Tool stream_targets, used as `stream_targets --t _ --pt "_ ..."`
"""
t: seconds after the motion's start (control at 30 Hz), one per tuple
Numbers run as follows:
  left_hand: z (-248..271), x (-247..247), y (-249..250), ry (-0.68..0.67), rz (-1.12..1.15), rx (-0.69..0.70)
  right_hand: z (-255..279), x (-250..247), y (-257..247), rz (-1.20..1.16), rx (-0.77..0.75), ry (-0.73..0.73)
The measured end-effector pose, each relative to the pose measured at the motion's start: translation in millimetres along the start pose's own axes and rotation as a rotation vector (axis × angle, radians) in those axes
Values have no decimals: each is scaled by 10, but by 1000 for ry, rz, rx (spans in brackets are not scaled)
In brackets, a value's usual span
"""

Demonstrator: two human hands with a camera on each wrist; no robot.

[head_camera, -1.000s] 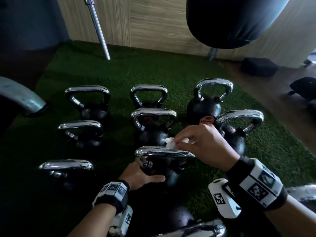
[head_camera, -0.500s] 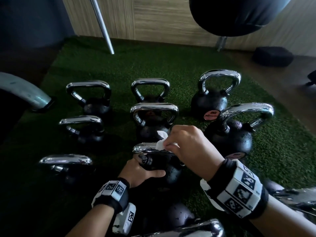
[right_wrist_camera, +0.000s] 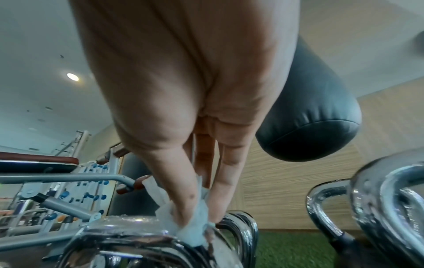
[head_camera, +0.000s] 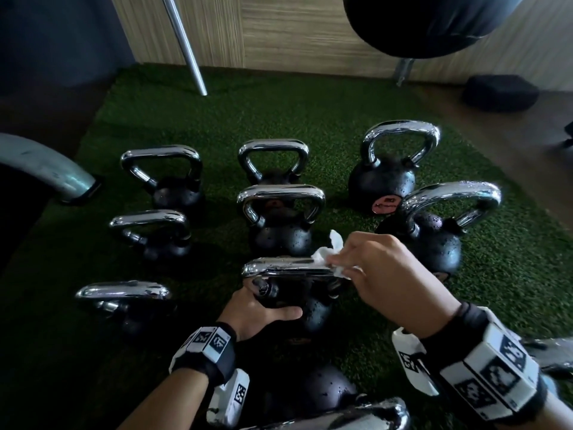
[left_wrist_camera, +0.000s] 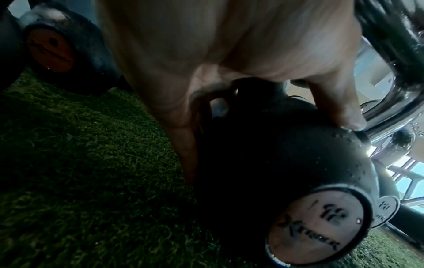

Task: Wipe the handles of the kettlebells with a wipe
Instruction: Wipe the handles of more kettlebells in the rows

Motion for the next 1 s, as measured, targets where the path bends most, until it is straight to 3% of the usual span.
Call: stream_targets --t 0.07,0.2,0.4,0.53,0.67,0.83,1.0 --pt "0 1 -5 3 10 -3 12 -14 26 -20 56 27" --pt "4 2 -9 10 1 8 -7 45 -131 -20 8 17" --pt "6 10 3 10 8 13 127 17 217 10 223 108" --pt "25 0 9 7 30 19 161 3 252 34 249 38" --pt "40 8 13 17 50 13 202 56 375 -58 335 71" --pt "63 -7 30 2 71 26 371 430 615 -148 537 1" --pt "74 -29 59 -15 66 27 390 594 706 -317 595 21"
Point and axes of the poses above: each hand's wrist, its own z-axis away from the middle knuckle, its own x-axis out of the palm, y = z × x, the point moved 2 cm from there along -z, towards the middle knuckle, and after that the axes turned 12 degrees about y, right-handed, at the moved point
